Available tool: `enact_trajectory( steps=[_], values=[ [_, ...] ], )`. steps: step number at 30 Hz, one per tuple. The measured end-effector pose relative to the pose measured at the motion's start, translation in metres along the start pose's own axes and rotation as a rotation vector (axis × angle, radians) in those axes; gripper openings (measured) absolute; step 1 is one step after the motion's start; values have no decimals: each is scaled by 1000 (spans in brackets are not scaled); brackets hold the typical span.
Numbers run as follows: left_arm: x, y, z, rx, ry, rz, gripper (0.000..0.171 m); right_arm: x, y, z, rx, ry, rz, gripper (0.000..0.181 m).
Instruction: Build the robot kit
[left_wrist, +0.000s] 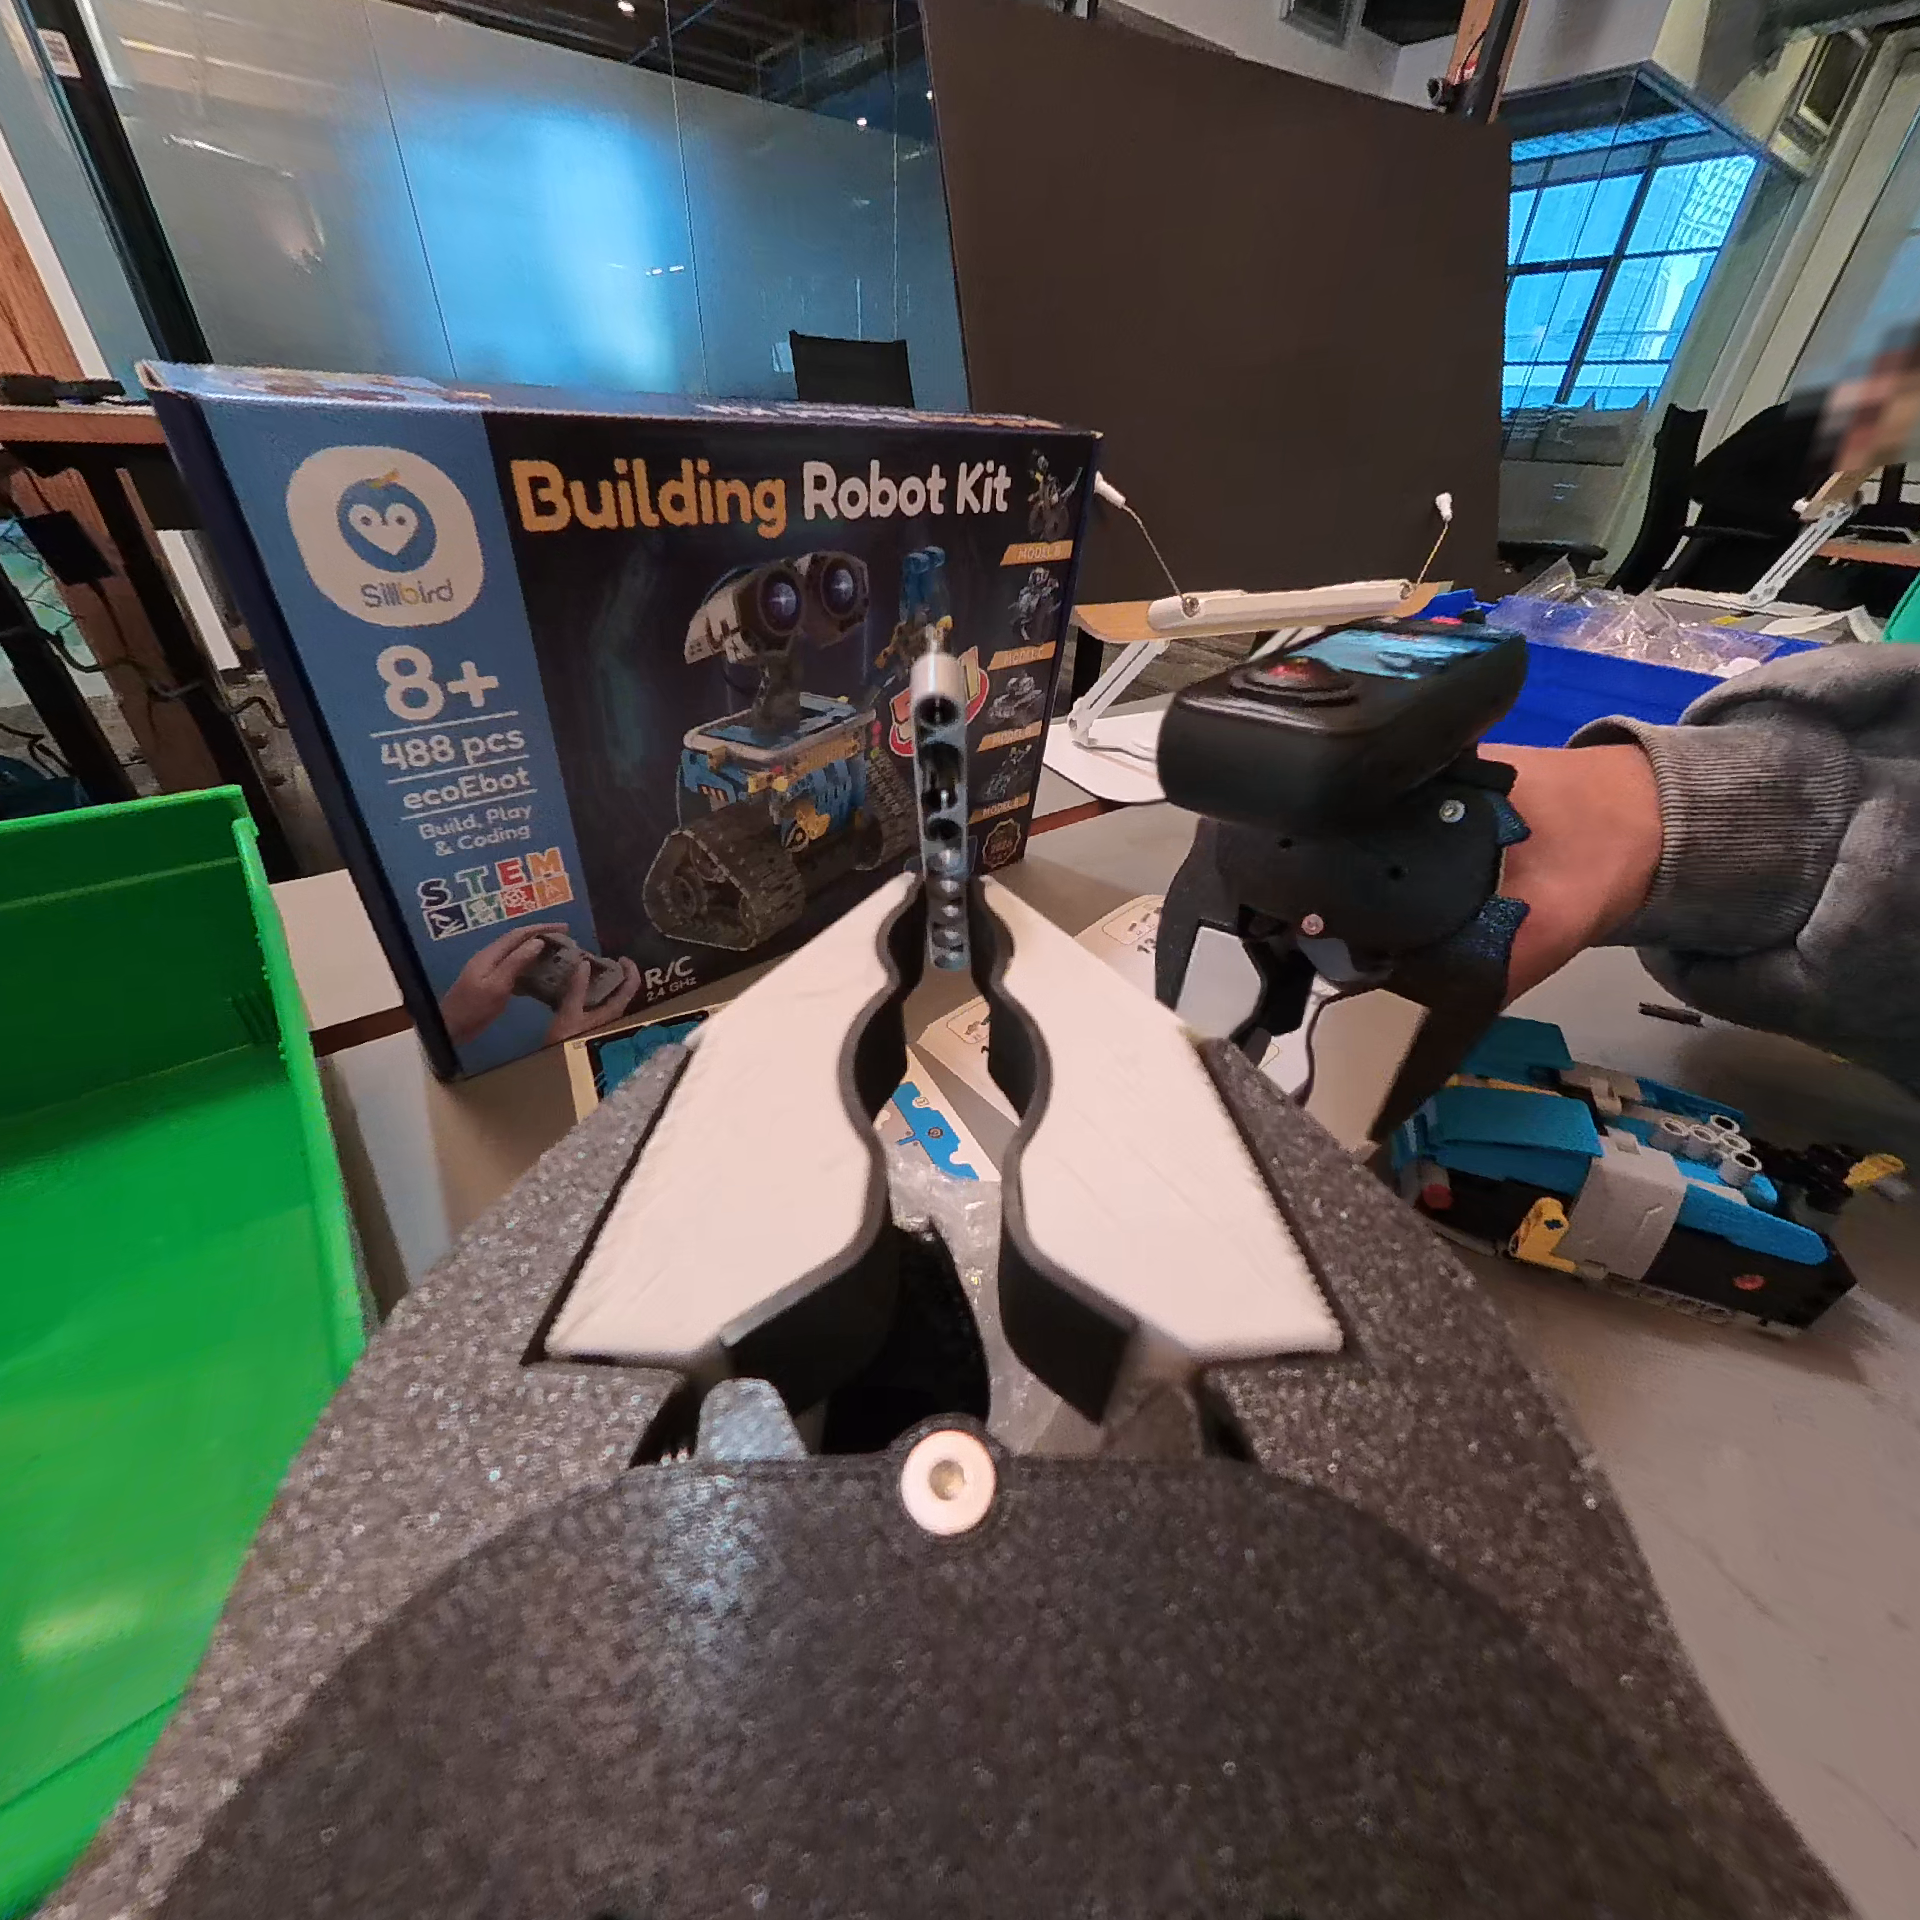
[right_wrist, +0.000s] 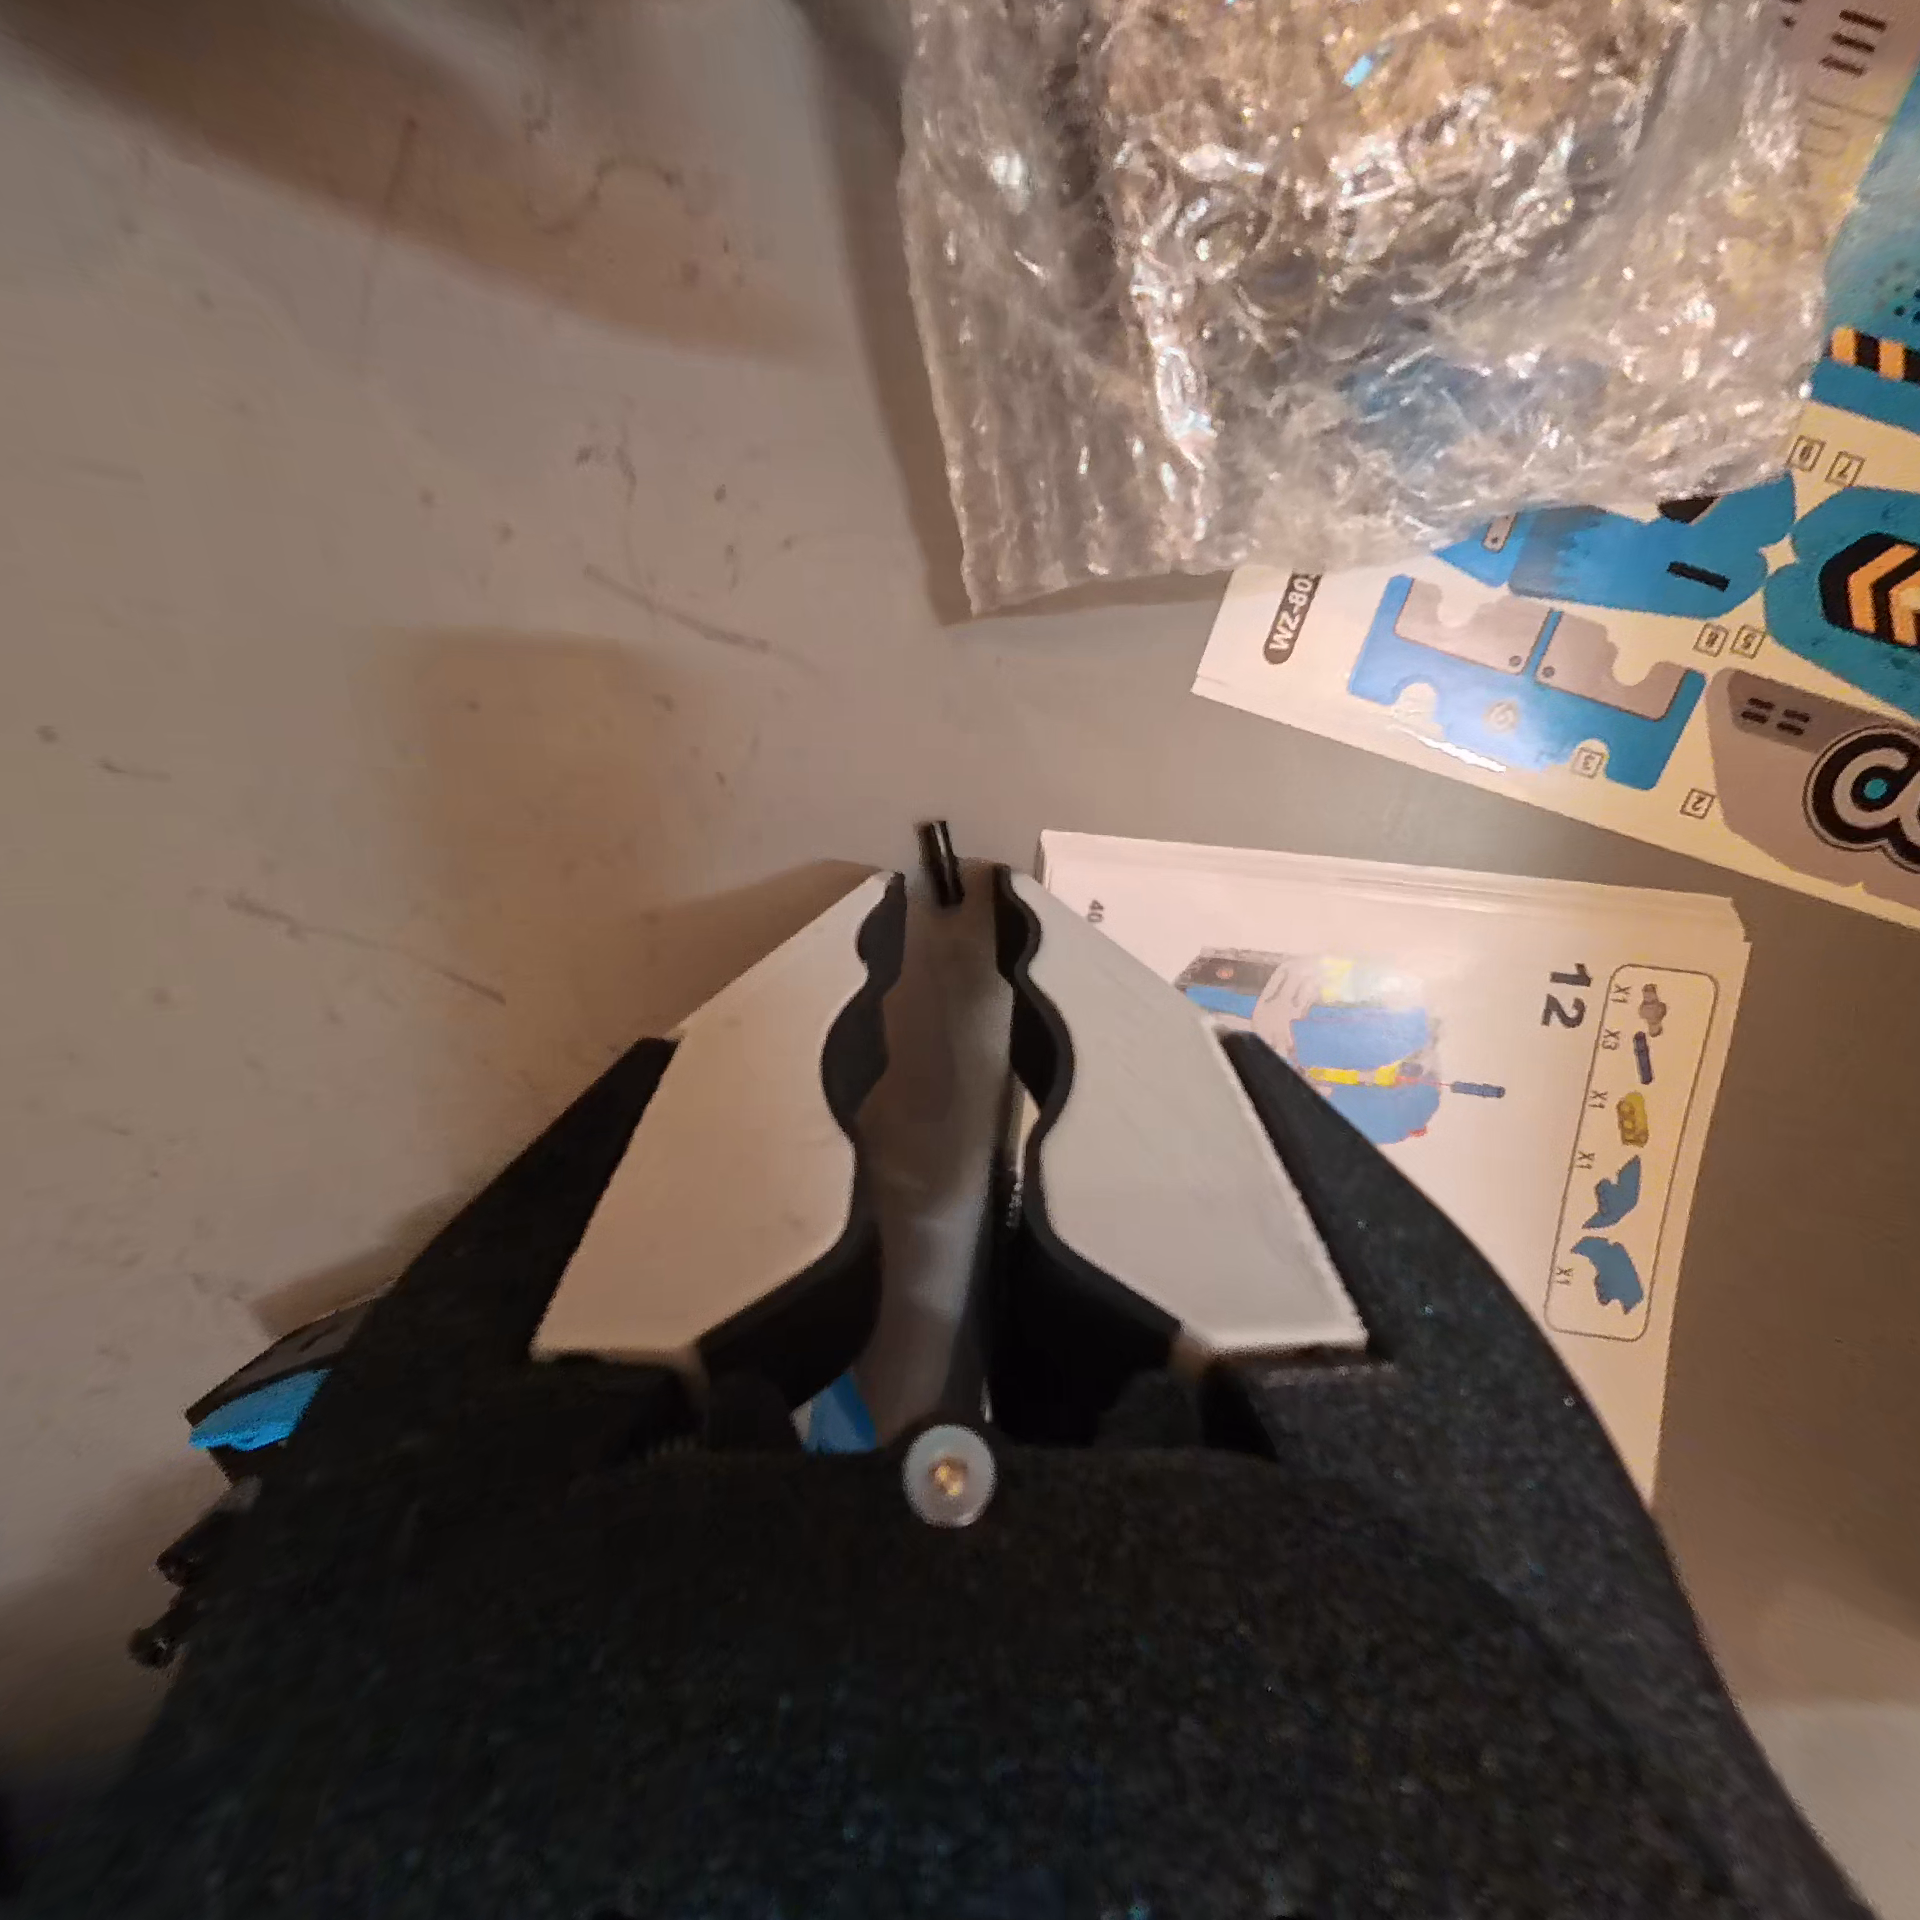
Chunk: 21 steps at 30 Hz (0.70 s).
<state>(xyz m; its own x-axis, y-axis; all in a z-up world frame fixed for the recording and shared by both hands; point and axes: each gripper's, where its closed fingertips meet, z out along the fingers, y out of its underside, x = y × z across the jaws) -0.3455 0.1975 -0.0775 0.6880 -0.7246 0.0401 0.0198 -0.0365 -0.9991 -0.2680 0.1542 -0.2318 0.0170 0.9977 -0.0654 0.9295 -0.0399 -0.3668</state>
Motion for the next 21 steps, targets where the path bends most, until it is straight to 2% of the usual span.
enact_trajectory(
  steps=[13,15,17,21],
  values=[
    [11,7,4,-35,43,-8,7,-3,-3,-2,-9,53,-53,4],
    [17,11,6,-51,61,-8,7,-10,-18,-23,113,37,-1,4],
    [26,15,9,-64,91,-21,8,-19,-35,-57,266,43,49,4],
    [61,19,12,-69,201,-100,7,-58,-61,-126,564,27,160,4]
  ],
)
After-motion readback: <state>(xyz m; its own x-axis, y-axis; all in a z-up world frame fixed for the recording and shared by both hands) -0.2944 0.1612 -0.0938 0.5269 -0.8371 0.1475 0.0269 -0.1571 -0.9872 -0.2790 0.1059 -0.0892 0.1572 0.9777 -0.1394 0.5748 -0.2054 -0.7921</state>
